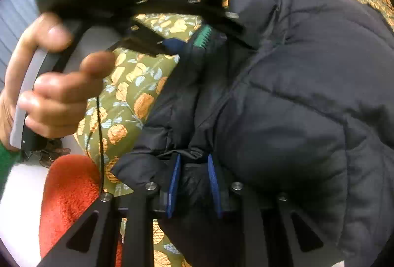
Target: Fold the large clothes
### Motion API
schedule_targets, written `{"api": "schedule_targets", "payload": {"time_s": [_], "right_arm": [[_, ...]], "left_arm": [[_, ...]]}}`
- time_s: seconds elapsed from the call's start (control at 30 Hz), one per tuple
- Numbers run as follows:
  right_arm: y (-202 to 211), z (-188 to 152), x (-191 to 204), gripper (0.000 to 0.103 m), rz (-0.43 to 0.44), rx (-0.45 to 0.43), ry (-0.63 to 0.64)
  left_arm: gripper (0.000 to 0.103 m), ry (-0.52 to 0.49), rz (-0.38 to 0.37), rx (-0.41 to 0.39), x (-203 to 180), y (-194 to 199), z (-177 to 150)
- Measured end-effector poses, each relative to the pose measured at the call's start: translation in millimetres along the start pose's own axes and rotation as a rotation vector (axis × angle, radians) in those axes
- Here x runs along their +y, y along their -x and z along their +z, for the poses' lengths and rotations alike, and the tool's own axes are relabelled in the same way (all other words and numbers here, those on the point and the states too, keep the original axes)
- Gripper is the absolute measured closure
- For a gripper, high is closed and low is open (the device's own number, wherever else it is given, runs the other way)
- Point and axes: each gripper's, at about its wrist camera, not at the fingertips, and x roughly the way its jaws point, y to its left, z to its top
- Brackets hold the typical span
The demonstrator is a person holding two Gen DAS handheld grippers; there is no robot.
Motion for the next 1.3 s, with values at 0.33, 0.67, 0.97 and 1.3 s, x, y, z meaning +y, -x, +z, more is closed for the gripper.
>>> {"api": "schedule_targets", "payload": {"time_s": [0.33,0.67,0.97,1.3], "right_arm": [[42,-7,12,0.073,-0.017,-0.069,0.025],[111,-29,-11,0.057,0.009,-0.206,-0.069],[70,6,-32,0.057,-0.142,-0.151,-0.011],[40,10,-26,0.055,-0.244,-0.053,0.067]], "left_arm": [[0.012,0.137,-0.191,-0.095,51,16,-44],[0.012,0.138,-0.336,-0.047,60,-27,-21],[0.010,0.114,-0.420,-0.033,48,-45,-8],[0.008,0.025,-0.441,-0.026,19,-43,5]]}}
